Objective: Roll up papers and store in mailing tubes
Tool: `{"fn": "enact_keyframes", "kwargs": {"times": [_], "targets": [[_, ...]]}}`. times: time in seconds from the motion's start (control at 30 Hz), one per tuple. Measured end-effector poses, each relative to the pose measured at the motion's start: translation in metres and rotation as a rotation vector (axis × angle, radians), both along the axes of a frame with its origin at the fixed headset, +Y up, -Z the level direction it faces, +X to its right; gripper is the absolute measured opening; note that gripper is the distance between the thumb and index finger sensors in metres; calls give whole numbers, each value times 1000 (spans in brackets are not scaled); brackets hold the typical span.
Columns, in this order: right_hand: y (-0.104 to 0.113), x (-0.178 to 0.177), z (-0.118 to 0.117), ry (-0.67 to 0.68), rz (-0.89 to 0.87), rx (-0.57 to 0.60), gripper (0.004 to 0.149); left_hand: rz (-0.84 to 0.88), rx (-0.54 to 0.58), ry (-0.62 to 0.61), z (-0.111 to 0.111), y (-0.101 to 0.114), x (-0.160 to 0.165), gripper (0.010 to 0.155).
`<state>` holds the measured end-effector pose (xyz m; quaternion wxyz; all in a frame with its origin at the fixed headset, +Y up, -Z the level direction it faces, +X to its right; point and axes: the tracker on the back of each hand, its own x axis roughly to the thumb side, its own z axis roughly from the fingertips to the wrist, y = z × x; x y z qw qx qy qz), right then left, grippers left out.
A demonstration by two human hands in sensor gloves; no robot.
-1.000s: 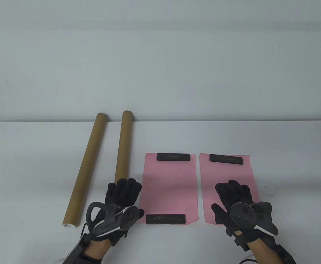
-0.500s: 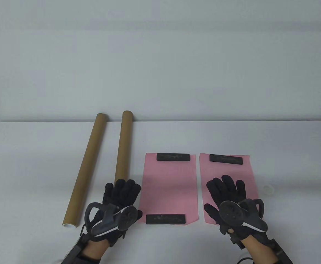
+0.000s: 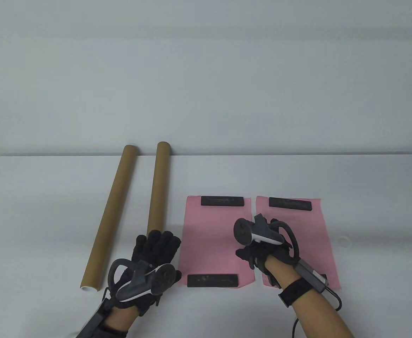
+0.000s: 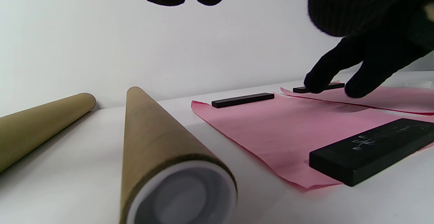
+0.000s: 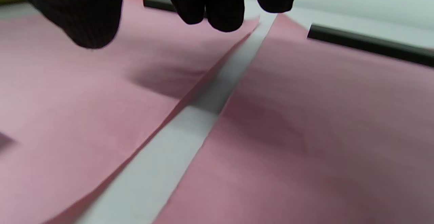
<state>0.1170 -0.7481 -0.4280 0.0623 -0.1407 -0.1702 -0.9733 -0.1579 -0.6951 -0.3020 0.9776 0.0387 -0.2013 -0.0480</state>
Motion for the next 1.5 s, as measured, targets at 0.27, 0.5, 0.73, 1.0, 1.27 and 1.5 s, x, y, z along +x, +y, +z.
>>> {"fn": "enact_keyframes", "kwargs": {"times": [0.27, 0.5, 0.73, 1.0, 1.27, 1.5], "targets": [[-10, -14, -19, 6, 107, -25, 85, -10, -2, 2, 0, 0, -1, 89], [-11, -19, -26, 23, 110, -28, 81, -47, -17, 4, -4, -6, 9, 89], [-12, -15, -31, 31, 82, -40, 82, -88, -54, -47, -9, -11, 35, 86], [-10, -15, -38, 20, 86, -56, 84, -226, -173, -191, -14, -21, 97, 82], [-10, -15, -38, 20, 81, -55, 84, -509, -329, -249, -43, -47, 147, 75], [-10, -14, -40, 12, 76, -59, 85, -535, -317, -340, -51, -55, 155, 73]]}}
